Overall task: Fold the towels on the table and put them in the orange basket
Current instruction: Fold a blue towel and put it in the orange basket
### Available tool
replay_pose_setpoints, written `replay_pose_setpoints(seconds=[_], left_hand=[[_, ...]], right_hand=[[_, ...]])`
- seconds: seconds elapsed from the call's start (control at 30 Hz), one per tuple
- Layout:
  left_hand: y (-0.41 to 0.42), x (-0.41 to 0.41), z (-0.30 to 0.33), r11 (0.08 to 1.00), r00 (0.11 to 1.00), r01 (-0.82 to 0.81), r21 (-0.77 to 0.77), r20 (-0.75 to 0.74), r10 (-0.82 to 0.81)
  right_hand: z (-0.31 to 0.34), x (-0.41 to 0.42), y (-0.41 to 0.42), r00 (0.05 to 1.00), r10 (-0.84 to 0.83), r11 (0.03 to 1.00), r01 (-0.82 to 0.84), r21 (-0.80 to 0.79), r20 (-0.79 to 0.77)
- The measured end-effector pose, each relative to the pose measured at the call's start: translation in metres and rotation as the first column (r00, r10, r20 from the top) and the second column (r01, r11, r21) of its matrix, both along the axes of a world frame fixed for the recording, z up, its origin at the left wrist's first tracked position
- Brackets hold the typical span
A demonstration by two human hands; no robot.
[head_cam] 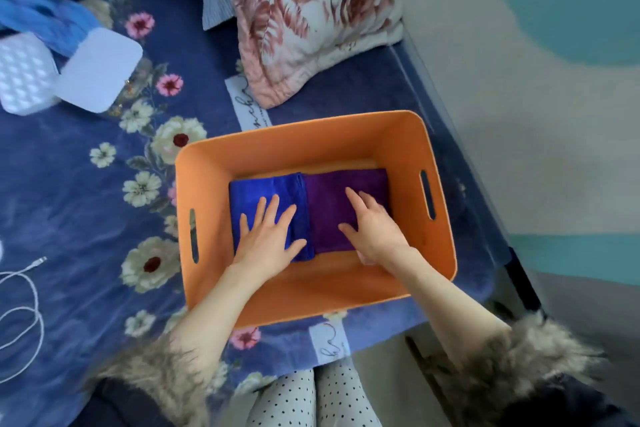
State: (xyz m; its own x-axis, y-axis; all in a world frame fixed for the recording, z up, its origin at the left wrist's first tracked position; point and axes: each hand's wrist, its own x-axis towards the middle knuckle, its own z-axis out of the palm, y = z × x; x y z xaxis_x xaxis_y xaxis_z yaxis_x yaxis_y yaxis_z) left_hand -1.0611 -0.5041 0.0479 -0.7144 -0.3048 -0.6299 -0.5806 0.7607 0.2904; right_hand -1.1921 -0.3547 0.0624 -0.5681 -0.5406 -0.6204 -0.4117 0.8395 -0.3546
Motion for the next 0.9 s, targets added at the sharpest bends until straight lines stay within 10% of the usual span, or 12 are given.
replay_pose_setpoints(seconds=[0.2,0.57,0.9], left_hand=[[0.023,-0.008,0.098,0.982,0.912,-0.121,0.143,-0.376,0.167],[0.114,-0.039,0.201,0.944,0.721,0.318,0.087,-0.669,-0.181],[0.242,-0.018,0.24,0.388,0.181,0.913,-0.123,-0.732,-0.657]], right_hand=[[0.124,0.002,0.044,0.958,-0.147,0.961,0.08,-0.265,-0.247],[0.23,0.068,0.177,0.715,-0.584,0.809,0.477,-0.342,-0.384],[0.25,0.24,0.273,0.175,-0.823,0.411,0.839,-0.355,-0.54]])
